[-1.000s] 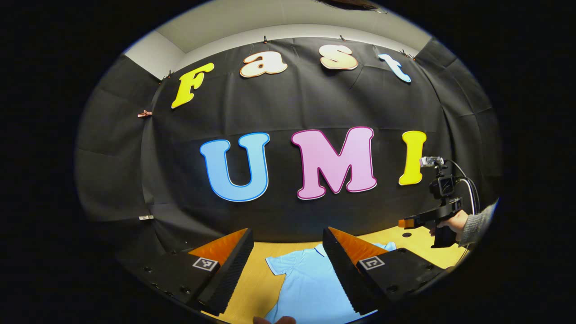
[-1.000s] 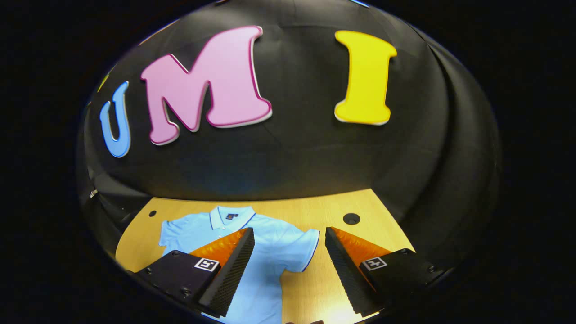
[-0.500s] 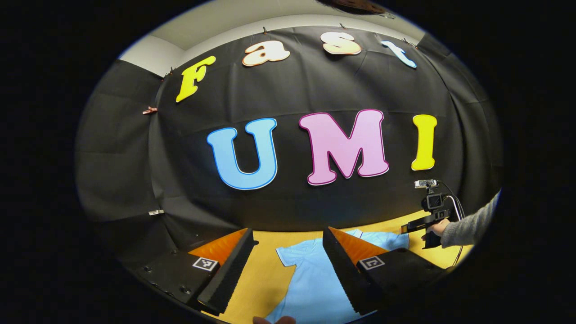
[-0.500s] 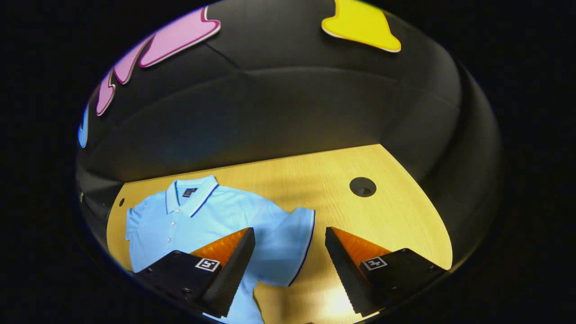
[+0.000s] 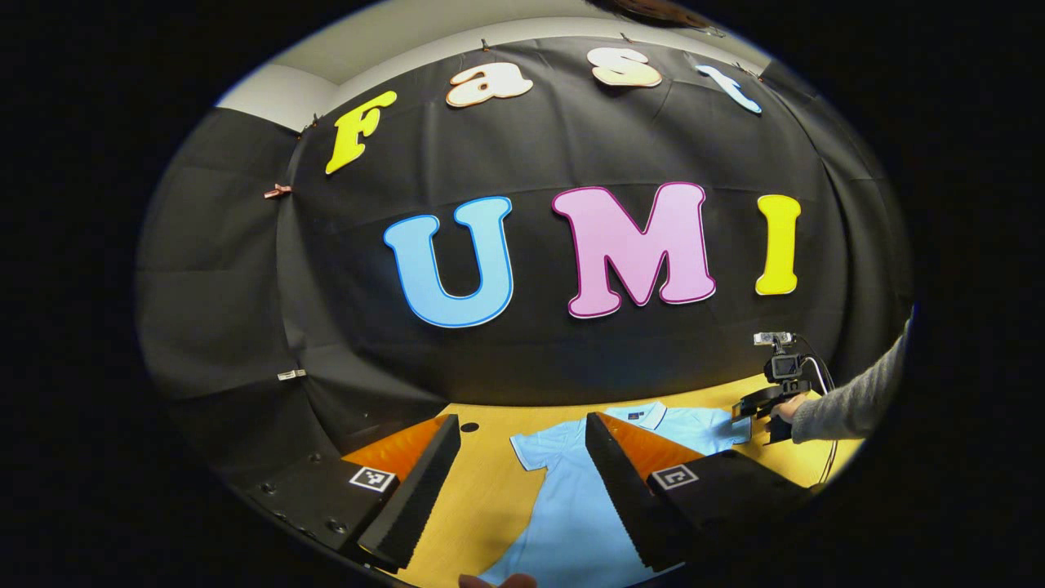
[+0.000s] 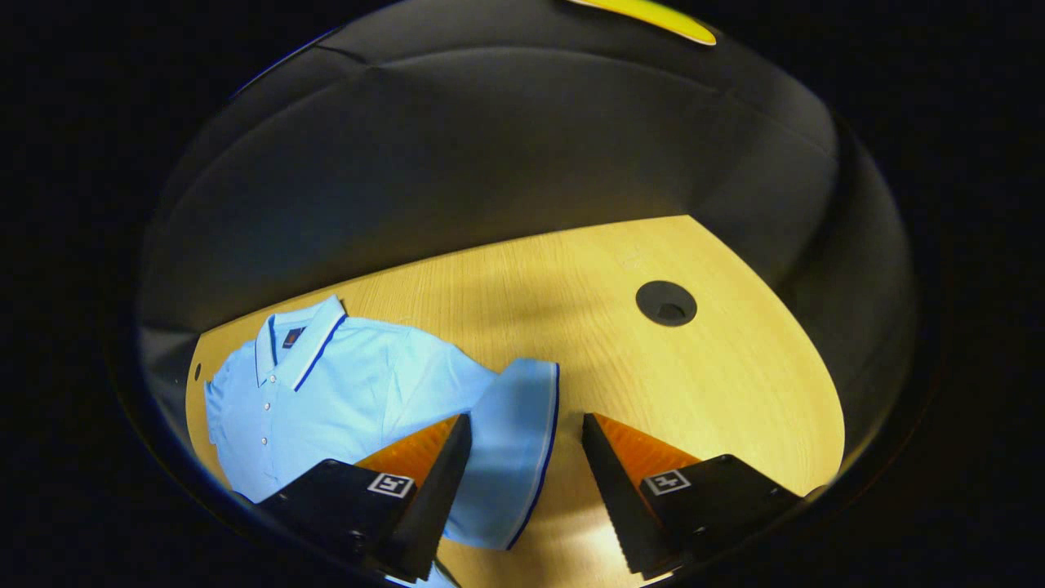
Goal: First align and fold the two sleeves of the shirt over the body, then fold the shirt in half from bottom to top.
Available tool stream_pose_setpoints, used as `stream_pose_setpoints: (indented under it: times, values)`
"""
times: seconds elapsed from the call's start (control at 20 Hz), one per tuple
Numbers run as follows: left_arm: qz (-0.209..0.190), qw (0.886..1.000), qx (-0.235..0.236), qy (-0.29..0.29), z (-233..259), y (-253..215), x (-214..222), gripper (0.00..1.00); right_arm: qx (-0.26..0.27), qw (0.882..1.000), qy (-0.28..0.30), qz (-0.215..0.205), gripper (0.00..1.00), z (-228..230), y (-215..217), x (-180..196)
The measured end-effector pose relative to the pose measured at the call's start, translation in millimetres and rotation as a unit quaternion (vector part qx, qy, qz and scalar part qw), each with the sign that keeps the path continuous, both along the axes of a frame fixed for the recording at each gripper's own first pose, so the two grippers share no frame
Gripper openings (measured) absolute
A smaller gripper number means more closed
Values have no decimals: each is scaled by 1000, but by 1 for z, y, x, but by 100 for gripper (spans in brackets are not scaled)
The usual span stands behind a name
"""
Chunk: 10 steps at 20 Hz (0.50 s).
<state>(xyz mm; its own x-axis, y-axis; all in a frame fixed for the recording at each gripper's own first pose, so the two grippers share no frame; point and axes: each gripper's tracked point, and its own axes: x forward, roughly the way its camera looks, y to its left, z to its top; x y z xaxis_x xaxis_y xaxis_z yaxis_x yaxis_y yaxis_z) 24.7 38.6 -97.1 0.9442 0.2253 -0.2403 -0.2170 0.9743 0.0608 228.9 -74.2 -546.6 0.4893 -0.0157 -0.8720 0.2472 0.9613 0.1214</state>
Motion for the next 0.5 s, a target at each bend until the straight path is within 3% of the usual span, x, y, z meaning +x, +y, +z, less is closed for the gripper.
stream_pose_setpoints:
  times: [0.05, 0.15, 0.2, 0.25, 0.4, 0.5]
  values:
    - [-1, 1000, 0, 1, -1, 0, 1, 98, 2, 1000, 1, 1, 84, -7, -1, 3]
    - [-2, 1000, 0, 2, -3, 1, 2, 98, -12, 1000, 7, -6, 60, -9, -7, 2]
    - [-3, 1000, -1, 4, -4, 2, 2, 98, -13, 1000, 7, -8, 37, -7, -6, 3]
    - [-3, 1000, -2, 5, -5, 3, 1, 98, -12, 1000, 7, -6, 41, -8, -5, 3]
    - [-2, 1000, -1, 9, -9, 7, 0, 98, -13, 1000, 7, -6, 17, -7, -5, 3]
    - [1, 1000, -1, 12, -11, 11, -1, 98, -3, 1000, 6, -1, 16, -6, 1, 2]
